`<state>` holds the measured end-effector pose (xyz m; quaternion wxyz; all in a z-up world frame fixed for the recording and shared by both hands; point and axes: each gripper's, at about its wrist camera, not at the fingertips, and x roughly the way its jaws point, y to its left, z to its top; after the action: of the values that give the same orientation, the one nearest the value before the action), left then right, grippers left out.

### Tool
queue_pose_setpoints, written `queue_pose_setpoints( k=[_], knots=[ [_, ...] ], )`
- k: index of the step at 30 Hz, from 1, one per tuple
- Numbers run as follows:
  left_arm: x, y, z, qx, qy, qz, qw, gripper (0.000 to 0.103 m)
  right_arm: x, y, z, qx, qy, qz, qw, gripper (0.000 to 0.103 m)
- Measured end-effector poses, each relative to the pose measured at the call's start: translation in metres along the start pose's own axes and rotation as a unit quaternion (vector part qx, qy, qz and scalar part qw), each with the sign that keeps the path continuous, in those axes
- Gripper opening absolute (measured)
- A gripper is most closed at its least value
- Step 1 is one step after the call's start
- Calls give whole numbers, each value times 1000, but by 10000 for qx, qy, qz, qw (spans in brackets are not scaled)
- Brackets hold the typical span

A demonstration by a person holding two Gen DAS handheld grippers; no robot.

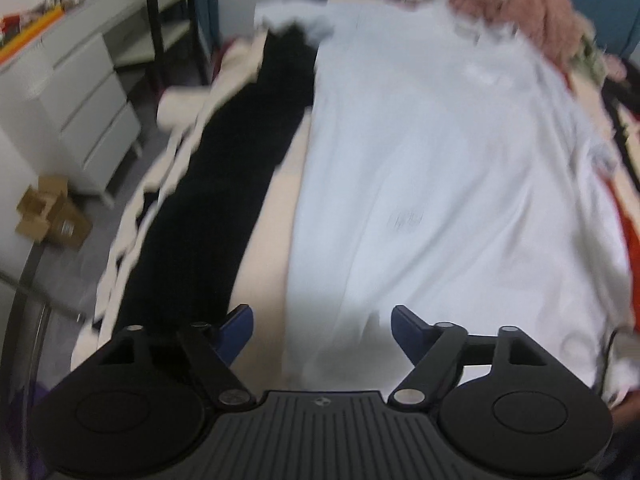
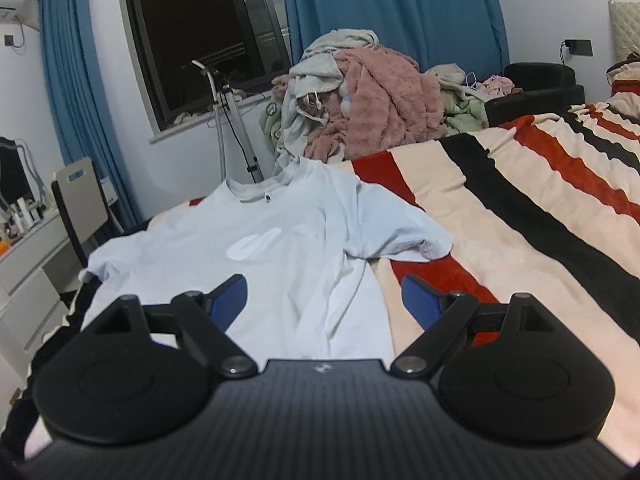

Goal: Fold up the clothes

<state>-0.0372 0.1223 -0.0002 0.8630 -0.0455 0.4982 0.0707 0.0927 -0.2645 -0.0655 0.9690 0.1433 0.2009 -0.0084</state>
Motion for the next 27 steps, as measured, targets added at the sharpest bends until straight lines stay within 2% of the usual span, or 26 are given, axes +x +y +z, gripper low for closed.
queue_pose_setpoints(
  k=[4,9,13,16,19,23,27],
  knots=[
    [-15,-31,18,-111,-625,-210,9978,82,-5,2,4,-71,-136,45,9999,85],
    [-22,-102,37,329,-1367,-659,9879,83,-12,4,7,-247,-334,24,9991,85],
    [-21,-150,35,731,-2035,-816,9729,83,-14,4,8,-368,-469,-70,9982,85],
    [-1,-166,29,794,-2462,-1072,9600,90,-15,3,10,-341,-566,-80,9978,85],
    [20,-161,18,842,-2610,-1038,9560,90,-11,2,10,-292,-577,-65,9979,85],
    [36,-142,14,629,-2376,-967,9645,90,-1,3,9,-258,-520,-81,9983,85],
    [52,-132,20,646,-2361,-973,9647,94,1,9,8,-439,-542,-132,9975,85]
  ],
)
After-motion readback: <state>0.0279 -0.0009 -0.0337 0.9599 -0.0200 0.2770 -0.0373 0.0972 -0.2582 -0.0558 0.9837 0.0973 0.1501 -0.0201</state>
